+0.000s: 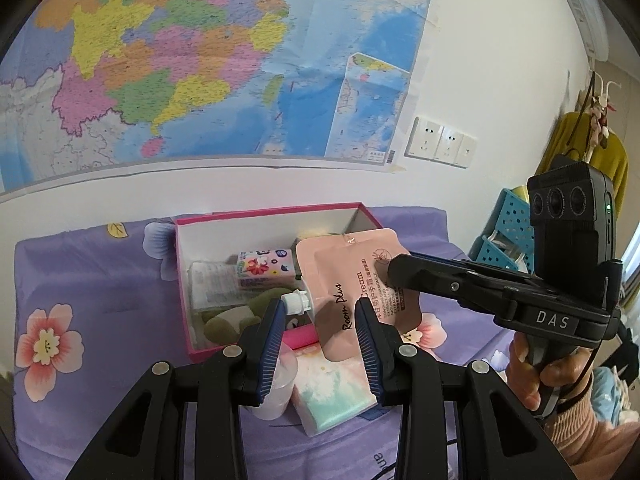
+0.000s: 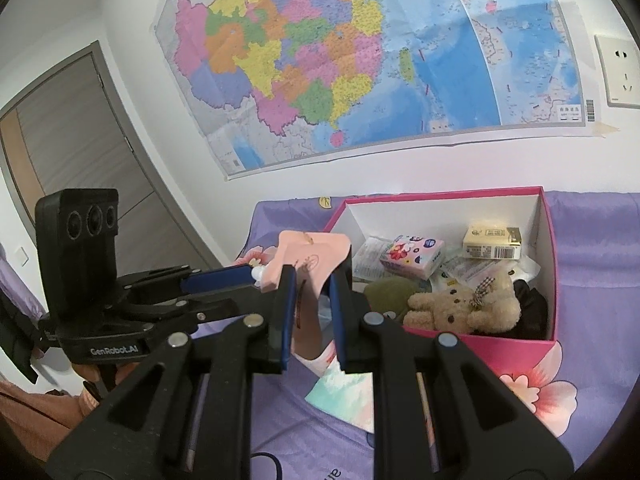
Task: Organize soft objects
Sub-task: 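Lift the peach pouch with both grippers and carry it over the pink box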
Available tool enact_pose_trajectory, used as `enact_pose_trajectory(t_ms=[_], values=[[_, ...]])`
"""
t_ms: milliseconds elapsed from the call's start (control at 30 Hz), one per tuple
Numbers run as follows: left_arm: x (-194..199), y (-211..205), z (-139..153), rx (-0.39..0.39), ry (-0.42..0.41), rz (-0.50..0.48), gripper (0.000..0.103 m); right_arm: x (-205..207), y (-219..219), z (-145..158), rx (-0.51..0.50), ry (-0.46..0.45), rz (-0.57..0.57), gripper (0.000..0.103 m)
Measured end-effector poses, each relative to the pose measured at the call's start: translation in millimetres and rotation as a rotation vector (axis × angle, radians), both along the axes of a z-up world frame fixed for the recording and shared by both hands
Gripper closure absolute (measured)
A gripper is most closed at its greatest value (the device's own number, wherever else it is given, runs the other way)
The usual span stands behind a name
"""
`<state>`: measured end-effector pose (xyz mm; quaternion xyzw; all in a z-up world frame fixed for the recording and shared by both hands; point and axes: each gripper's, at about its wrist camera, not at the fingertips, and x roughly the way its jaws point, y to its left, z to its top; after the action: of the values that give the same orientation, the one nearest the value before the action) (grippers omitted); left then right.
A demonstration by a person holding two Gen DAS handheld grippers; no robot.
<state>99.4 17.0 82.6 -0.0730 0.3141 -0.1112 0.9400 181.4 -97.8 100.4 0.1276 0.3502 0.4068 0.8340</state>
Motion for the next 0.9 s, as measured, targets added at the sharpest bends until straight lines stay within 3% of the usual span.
enact_pose_trajectory(t_ms=[900], values=[[25.4, 6.5, -5.2, -0.012, 0.029, 0.014, 0.068, 21.1, 3.2, -10.1, -0.009, 0.023, -0.022, 0.083]])
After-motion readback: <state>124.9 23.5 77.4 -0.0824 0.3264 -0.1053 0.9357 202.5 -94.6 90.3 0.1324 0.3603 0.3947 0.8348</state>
